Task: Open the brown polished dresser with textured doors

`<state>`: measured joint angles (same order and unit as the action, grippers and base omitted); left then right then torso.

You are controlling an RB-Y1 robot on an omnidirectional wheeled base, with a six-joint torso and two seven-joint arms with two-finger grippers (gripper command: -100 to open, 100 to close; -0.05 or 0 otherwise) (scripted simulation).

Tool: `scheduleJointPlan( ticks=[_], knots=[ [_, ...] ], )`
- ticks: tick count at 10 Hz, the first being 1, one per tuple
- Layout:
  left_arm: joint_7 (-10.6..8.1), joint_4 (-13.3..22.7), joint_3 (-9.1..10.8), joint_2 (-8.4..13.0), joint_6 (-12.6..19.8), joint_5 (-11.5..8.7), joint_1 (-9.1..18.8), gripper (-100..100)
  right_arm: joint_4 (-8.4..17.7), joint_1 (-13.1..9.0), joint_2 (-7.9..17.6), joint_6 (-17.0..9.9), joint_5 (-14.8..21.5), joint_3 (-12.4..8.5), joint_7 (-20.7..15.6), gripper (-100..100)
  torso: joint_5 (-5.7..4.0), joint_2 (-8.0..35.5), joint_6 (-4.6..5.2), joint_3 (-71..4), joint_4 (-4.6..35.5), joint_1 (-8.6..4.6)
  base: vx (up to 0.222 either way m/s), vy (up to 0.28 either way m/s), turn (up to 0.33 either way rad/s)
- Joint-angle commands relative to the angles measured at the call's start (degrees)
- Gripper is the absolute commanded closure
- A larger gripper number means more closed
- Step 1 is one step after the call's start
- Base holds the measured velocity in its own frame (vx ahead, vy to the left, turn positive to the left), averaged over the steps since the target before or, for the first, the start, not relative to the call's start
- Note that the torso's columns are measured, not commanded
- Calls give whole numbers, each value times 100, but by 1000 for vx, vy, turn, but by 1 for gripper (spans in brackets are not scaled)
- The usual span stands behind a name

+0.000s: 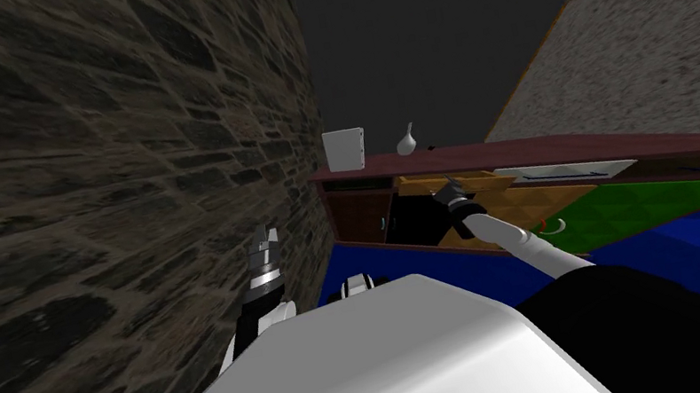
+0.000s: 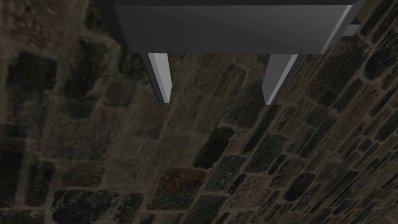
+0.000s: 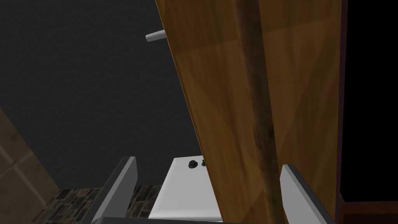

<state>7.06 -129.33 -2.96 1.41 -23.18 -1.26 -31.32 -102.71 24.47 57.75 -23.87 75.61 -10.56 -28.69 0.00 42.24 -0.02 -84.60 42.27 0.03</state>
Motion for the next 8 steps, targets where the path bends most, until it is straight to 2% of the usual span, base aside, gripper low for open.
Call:
scheduleJointPlan(
  ticks=[1, 2, 3, 8],
  knots=[
    [0, 0, 0, 0, 0, 0, 0, 0, 267, -102, 165, 105, -265, -203, -13, -100, 7, 9, 5, 5, 7, 2, -75, 46, 64],
    [0, 0, 1, 0, 0, 0, -1, 0, 232, -43, 124, 108, -191, -176, 42, -100, 19, 21, 10, 11, 18, 9, -26, 16, 4],
    [0, 0, 1, 1, 0, 0, -1, 0, 231, -33, 128, 116, -215, -177, 21, 0, 17, 16, 8, 10, 16, 8, 0, 0, 0],
    [0, 0, 1, 1, 0, 0, -2, 0, 241, -19, 117, 128, -214, -156, 21, 0, 4, 8, 3, 5, 5, 2, 0, 0, 0]
  ],
)
